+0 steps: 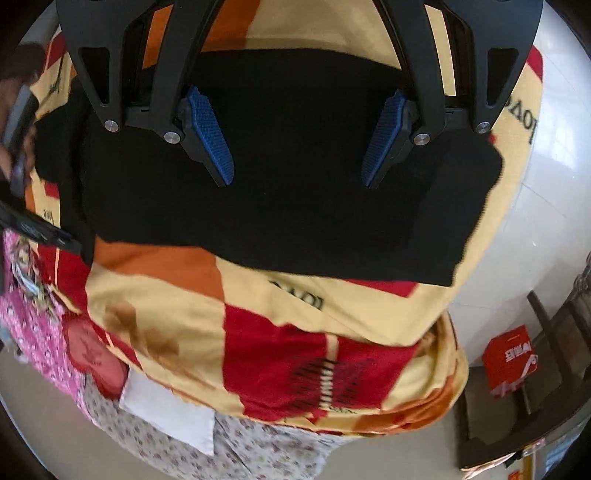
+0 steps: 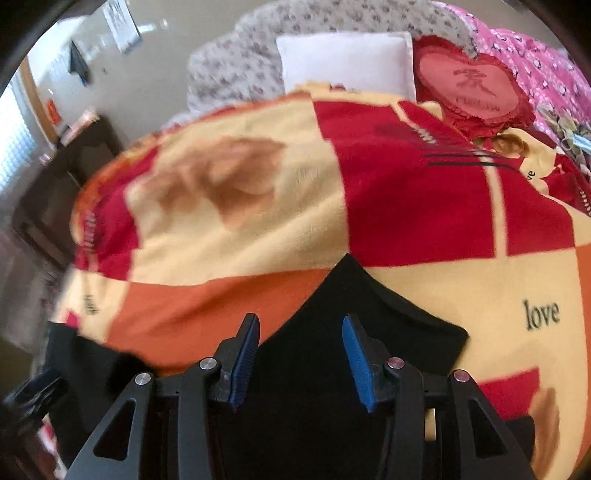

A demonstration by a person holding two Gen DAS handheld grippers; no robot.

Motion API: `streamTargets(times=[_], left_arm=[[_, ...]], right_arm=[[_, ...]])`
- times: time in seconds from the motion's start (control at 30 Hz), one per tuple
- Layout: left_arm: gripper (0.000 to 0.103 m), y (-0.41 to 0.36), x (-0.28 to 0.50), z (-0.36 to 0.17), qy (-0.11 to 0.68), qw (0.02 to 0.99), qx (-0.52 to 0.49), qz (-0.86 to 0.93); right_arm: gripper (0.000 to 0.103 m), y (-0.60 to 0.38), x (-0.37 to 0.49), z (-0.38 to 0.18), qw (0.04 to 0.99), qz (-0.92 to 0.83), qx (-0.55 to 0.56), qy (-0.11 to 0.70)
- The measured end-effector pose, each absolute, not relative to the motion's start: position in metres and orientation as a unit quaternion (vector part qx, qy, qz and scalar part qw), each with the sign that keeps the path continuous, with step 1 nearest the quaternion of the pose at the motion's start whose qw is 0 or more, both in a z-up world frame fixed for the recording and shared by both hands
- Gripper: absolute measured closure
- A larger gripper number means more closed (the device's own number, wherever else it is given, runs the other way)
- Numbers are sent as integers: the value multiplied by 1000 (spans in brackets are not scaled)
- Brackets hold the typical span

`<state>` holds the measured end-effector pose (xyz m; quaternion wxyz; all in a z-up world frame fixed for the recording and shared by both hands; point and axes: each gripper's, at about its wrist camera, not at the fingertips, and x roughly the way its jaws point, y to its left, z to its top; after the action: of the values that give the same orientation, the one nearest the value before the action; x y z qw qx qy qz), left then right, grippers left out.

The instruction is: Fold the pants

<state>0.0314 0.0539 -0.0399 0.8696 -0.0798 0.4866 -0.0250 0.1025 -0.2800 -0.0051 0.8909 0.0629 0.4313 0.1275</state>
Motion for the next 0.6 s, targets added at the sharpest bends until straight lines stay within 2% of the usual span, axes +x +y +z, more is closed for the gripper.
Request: streamTargets(times=[0.07,0.13,0.17,0.2,0.3,0.4,0.53,0.6], left_arm=[[31,52,33,-43,488,869,-80,-22],[31,53,34,-44,489,868,-81,-22],[31,54,34,-44,490,868,-83,-22],[31,55,34,-44,490,867,-87,-22],[31,56,35,-44,494,865,-90,-21],[31,57,36,-42,496,863,-97,-22],[31,60,36,-37,494,861,-121,-25],[31,61,34,-34,489,862,-130,-26]], right_arm=[[58,-274,117,-19,885,106,51,451],[73,-275,119,-22,900,96,35,424],[89,-276,120,-23,902,91,29,421],[97,-280,120,-22,902,97,37,418],[99,-297,110,-12,902,126,77,406],[99,-327,78,26,916,156,117,352],[99,-382,2,82,942,162,141,259],[99,-408,-36,86,948,146,151,238]])
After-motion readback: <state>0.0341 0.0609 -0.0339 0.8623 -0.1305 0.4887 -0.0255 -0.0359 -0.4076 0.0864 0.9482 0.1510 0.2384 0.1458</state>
